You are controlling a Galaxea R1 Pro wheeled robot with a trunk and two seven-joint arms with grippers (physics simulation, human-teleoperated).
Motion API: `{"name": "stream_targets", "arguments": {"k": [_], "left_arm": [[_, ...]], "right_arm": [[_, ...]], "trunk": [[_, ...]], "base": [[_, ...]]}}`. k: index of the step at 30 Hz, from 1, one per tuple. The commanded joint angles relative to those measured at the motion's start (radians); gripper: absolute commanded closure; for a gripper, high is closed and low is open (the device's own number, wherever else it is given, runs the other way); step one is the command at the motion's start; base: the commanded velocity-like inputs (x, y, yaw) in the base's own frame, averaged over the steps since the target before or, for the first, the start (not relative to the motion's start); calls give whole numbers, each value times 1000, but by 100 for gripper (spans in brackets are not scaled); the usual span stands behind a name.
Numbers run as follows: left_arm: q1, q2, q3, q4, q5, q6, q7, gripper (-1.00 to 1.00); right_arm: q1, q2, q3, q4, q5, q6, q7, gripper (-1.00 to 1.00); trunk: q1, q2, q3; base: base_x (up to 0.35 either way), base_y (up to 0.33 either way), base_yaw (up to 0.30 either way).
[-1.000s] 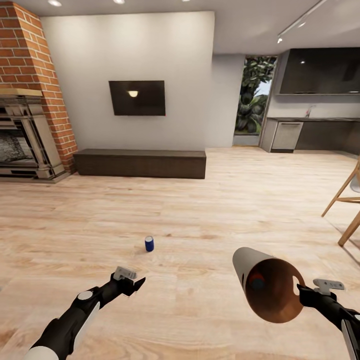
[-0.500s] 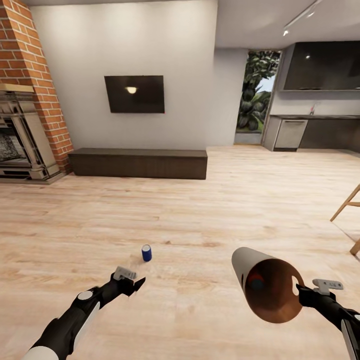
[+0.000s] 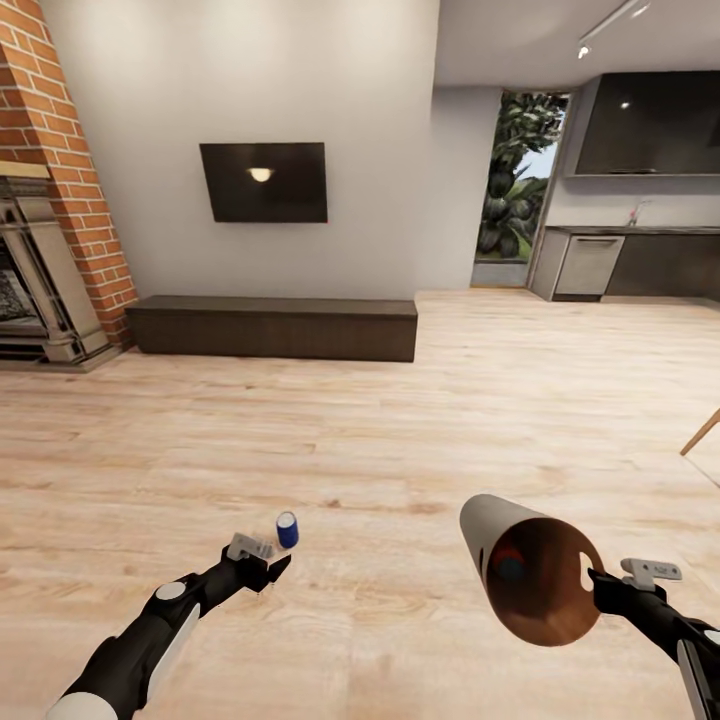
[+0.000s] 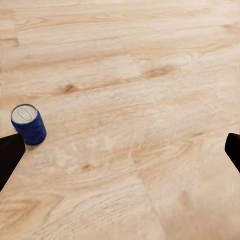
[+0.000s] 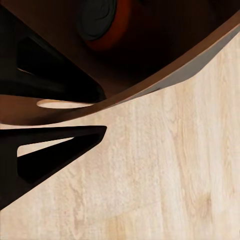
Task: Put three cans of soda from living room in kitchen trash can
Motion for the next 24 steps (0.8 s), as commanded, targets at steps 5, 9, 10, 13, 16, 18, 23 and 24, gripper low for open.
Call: {"name": "stream_targets", "arguments": {"k": [5, 9, 10, 13, 16, 18, 23, 24], "left_arm": [[0, 0, 0, 0, 0, 0, 0, -100], [0, -1, 0, 0, 0, -1, 0, -100], [0, 0, 0, 0, 0, -1, 0, -100], [0, 0, 0, 0, 0, -1, 0, -100], [0, 0, 0, 0, 0, -2, 0, -100], [0, 0, 0, 0, 0, -4, 0, -100], [0, -1, 0, 0, 0, -7, 0, -100], [0, -1, 0, 0, 0, -7, 0, -100]], "right_arm": [[-1, 1, 0, -1, -15, 2, 4, 100], [-1, 1, 0, -1, -14, 2, 4, 100], [-1, 1, 0, -1, -14, 2, 4, 100], [-1, 2, 1, -1, -13, 2, 4, 100], [-1, 2, 1, -1, -13, 2, 4, 100], [-1, 4, 1, -1, -13, 2, 4, 100], [-1, 14, 1, -1, -9, -7, -3, 100], [-1, 15, 1, -1, -8, -10, -3, 100]], "trunk": [[0, 0, 0], [0, 0, 0], [0, 0, 0], [0, 0, 0], [0, 0, 0], [0, 0, 0], [0, 0, 0], [0, 0, 0]], "base": [[322, 0, 0], [322, 0, 0], [322, 0, 0], [322, 0, 0], [322, 0, 0], [322, 0, 0], [322, 0, 1], [322, 0, 19]]}}
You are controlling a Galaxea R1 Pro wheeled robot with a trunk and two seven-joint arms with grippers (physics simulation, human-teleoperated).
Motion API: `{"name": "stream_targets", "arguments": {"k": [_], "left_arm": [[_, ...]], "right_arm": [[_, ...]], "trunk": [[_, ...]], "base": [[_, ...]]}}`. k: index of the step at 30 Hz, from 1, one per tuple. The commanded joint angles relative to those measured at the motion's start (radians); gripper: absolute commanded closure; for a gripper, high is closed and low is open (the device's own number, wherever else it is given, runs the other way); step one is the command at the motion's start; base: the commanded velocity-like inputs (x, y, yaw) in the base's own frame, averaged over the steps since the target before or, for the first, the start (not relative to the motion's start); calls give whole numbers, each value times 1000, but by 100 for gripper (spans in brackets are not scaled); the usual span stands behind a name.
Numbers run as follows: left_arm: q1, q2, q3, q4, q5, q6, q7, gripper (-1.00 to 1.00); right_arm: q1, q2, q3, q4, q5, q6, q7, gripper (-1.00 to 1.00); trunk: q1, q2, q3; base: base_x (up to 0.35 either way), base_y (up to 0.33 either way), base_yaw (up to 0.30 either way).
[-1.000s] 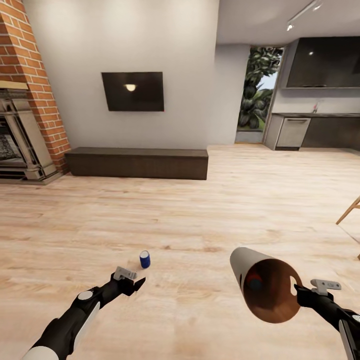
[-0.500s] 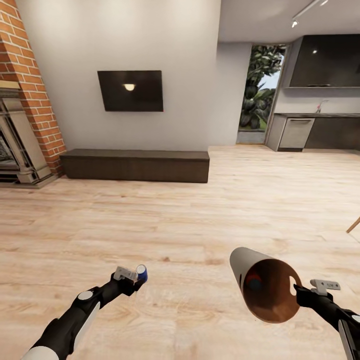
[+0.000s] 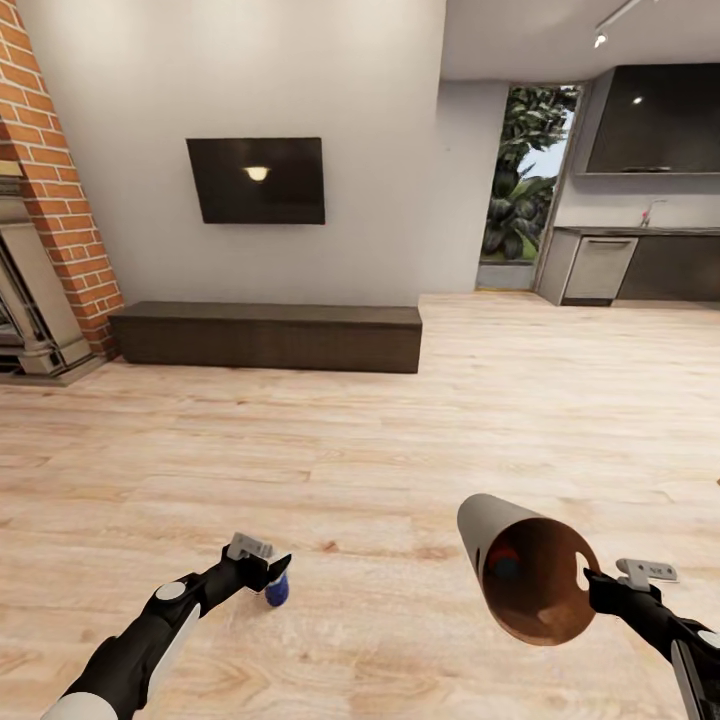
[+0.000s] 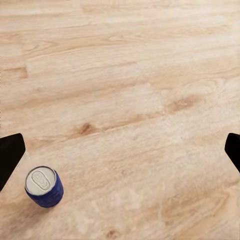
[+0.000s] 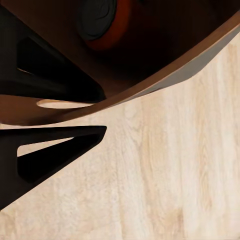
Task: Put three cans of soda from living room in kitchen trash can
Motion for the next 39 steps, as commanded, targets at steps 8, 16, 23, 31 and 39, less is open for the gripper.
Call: {"name": "stream_targets", "arguments": {"k": [8, 16, 23, 31, 39], "left_arm": [[0, 1, 0, 20, 1, -5, 0, -100], [0, 1, 5, 41, 10, -10, 1, -100], [0, 2, 48, 41, 11, -6, 3, -100], [0, 2, 63, 41, 12, -4, 6, -100], [-1, 1, 90, 41, 11, 3, 8, -100]], "right_arm": [[0, 3, 0, 0, -13, -12, 2, 100], [-1, 3, 0, 4, -13, -13, 1, 100], [-1, 7, 0, 5, -14, -13, 1, 100], [0, 9, 2, 20, -12, -39, 3, 100], [0, 21, 6, 30, -13, -48, 3, 100]], "trunk": [[0, 0, -5], [0, 0, -6], [0, 0, -6], [0, 0, -6], [0, 0, -6]], "base": [[322, 0, 104], [256, 0, 27], [104, 0, 2], [9, 0, 0], [0, 0, 0]]}}
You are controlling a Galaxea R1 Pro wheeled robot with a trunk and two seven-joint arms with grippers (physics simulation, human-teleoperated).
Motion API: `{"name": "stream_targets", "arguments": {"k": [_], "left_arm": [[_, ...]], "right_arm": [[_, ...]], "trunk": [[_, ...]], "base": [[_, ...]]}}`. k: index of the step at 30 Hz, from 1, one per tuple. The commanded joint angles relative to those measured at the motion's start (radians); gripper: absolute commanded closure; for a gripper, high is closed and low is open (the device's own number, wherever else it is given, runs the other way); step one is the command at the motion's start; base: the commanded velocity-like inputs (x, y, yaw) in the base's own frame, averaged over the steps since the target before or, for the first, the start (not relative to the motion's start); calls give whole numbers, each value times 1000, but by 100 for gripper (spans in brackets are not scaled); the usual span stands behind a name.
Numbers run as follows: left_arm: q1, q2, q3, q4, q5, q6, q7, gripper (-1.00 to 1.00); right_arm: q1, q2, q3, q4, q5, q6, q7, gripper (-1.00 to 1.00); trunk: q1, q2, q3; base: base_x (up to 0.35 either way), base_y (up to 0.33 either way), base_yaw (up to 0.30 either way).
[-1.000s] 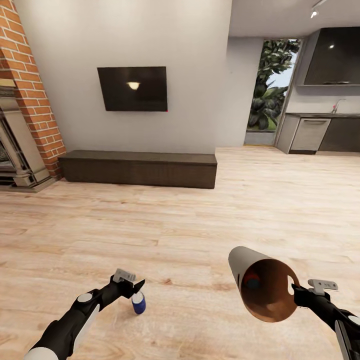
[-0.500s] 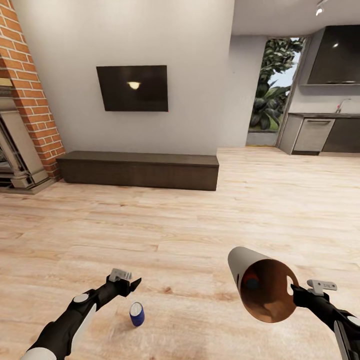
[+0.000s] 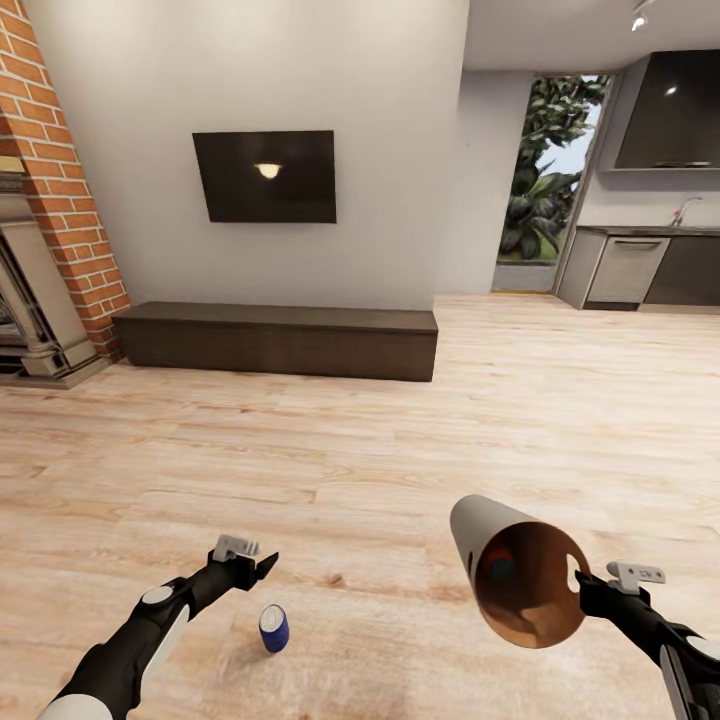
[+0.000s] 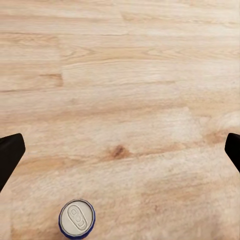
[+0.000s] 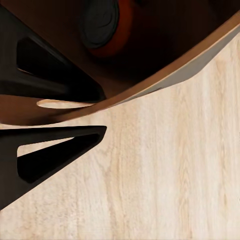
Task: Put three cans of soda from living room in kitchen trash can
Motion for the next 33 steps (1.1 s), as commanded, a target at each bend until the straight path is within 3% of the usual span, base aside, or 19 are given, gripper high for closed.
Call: {"name": "stream_targets", "arguments": {"k": [1, 7, 16, 23, 28, 30, 31, 33], "left_arm": [[0, 0, 1, 0, 0, 0, 0, -100], [0, 0, 4, 0, 0, 2, 4, -100], [0, -1, 5, 0, -1, 5, 9, -100], [-2, 0, 4, 33, -3, 17, 58, -100], [-54, 3, 2, 94, 0, 129, 84, -100], [-104, 4, 2, 105, 0, 194, 92, -100], [-165, 5, 3, 113, 0, 270, 105, -100], [-226, 5, 5, 119, 0, 358, 121, -100]], "right_arm": [[-1, 1, 0, -1, -13, 2, 4, 100], [-2, 2, 5, -7, -12, 6, 10, 100], [-13, -2, 21, -24, -9, 69, 10, 100], [-61, -6, 55, -103, -9, 157, 5, 100], [-103, -7, 89, -188, -10, 248, 5, 100], [-117, -6, 105, -208, -10, 276, 4, 100], [-136, -7, 121, -222, -10, 302, 4, 100], [-158, -6, 137, -231, -9, 329, 3, 100]], "trunk": [[0, 0, 0], [0, 0, 0], [34, -63, -28], [61, -112, -50], [80, -147, -66], [88, -161, -72], [92, -168, -75], [100, -182, -81]], "base": [[0, 0, 0], [0, 0, 0], [0, 0, 0], [0, 0, 0], [0, 0, 0], [0, 0, 0], [0, 0, 0], [0, 0, 0]]}}
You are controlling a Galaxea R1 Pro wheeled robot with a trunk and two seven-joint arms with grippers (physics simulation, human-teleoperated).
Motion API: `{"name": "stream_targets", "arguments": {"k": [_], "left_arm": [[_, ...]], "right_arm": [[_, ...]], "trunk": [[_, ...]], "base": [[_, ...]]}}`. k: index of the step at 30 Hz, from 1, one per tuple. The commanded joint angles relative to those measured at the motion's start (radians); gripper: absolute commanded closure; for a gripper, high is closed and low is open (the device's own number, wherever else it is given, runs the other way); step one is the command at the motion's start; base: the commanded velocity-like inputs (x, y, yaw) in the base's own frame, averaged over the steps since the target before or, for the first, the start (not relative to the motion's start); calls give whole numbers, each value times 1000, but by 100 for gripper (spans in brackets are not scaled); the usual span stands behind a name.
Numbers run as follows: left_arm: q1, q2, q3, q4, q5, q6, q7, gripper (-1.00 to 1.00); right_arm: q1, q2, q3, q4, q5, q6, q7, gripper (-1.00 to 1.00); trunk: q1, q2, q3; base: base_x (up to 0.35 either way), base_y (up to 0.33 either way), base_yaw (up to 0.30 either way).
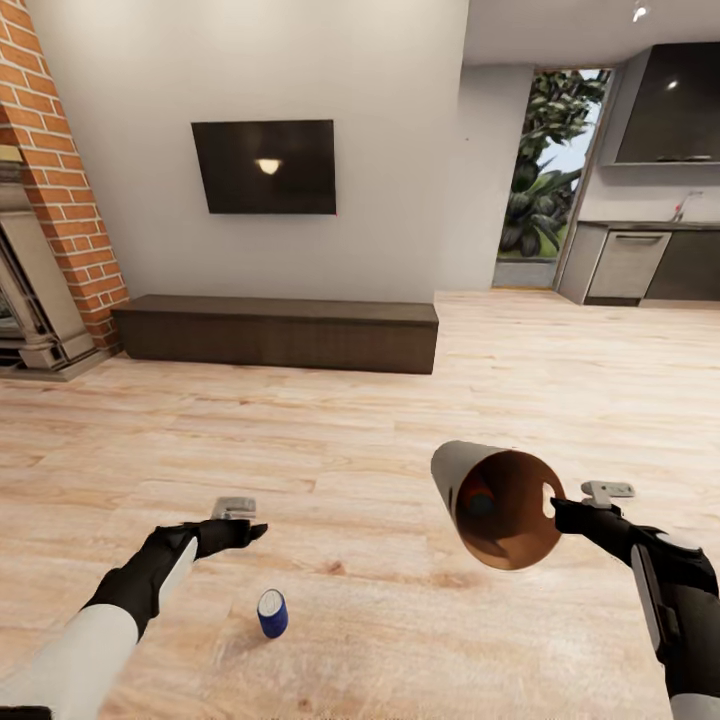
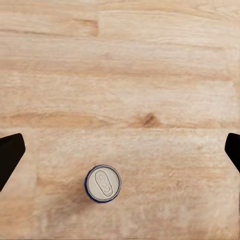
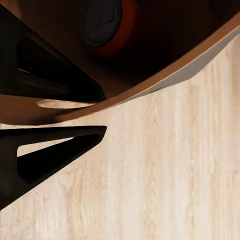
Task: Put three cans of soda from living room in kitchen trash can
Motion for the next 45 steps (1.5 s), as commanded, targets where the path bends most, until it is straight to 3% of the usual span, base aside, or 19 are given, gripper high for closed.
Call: {"name": "stream_targets", "arguments": {"k": [1, 6, 9, 20, 29, 35, 45], "left_arm": [[-51, 1, 3, 5, 0, 103, 13, -100], [-122, 1, 51, 8, 0, 320, 40, -100], [-135, -2, 69, 10, 1, 352, 69, -100], [-147, -10, 86, 13, 1, 357, 163, -100], [-147, -15, 84, 5, 4, 353, 197, -100], [-146, -47, 79, 9, -1, 315, 200, -100], [-146, -72, 78, 9, -3, 295, 200, -100]], "right_arm": [[-19, 1, 17, -6, -5, 24, 2, 100], [-43, 1, 57, -13, -2, 54, 0, 100], [-47, 3, 66, -14, -2, 59, 0, 100], [-50, 6, 77, -26, -1, 65, 0, 100], [-50, 10, 83, -43, -1, 65, -1, 100], [-50, 10, 105, -48, 0, 65, -1, 100], [-48, 10, 108, -76, 0, 66, -2, 100]], "trunk": [[4, -7, -3], [23, -42, -19], [35, -63, -28], [76, -138, -63], [80, -140, -98], [82, -141, -121], [87, -144, -160]], "base": [[0, 0, 0], [0, 0, 0], [0, 0, 0], [0, 0, 0], [0, 0, 0], [0, 0, 0], [0, 0, 0]]}}
